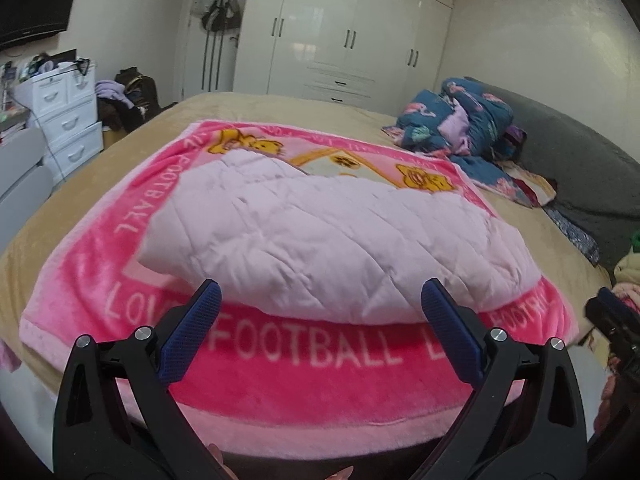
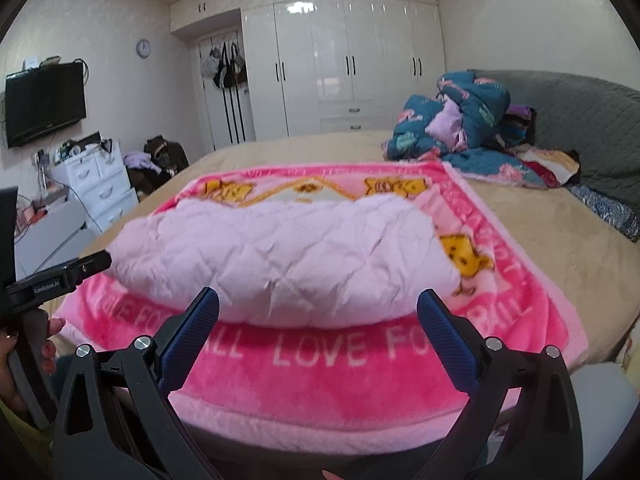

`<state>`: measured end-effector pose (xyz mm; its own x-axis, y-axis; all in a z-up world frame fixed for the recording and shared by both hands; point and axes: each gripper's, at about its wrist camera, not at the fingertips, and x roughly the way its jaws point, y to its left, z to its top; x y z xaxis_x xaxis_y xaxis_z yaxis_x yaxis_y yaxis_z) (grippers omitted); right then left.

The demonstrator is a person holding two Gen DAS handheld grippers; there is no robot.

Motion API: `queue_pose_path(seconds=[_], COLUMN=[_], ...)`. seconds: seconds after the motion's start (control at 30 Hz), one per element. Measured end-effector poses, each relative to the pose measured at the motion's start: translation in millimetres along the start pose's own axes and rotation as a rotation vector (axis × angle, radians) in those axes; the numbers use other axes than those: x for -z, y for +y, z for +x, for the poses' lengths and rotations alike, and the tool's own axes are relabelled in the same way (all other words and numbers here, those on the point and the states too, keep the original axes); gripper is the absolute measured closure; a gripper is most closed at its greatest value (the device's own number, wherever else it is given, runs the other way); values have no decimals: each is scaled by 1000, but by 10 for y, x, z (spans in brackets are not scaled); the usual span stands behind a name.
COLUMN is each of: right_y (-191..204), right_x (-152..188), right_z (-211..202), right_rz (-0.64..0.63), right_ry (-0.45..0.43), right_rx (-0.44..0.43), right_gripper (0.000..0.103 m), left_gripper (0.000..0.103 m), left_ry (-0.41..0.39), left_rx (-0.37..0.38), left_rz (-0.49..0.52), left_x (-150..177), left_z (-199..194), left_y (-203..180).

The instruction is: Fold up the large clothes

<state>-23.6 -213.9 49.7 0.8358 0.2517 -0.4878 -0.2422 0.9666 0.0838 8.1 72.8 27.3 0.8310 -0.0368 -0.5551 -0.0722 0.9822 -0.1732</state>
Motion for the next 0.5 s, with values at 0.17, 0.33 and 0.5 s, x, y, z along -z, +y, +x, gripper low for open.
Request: queue_pose_path(seconds=[0.17, 0.33, 0.5], right_y=[76, 156, 160], right_x=[142, 181, 185], right_z=[125, 204, 224], right_rz=[8, -17, -7], right_ry=[28, 48, 52], right_rx=[-14, -40, -53], right_gripper=[4, 4, 4], left_gripper=[9, 9, 9], left_ry=[30, 43, 55], left_rx=[10, 3, -7], left_rz=[17, 20, 31], left_x=[100, 140, 155], left_z=[98, 138, 161], left_y=[-70, -97, -127])
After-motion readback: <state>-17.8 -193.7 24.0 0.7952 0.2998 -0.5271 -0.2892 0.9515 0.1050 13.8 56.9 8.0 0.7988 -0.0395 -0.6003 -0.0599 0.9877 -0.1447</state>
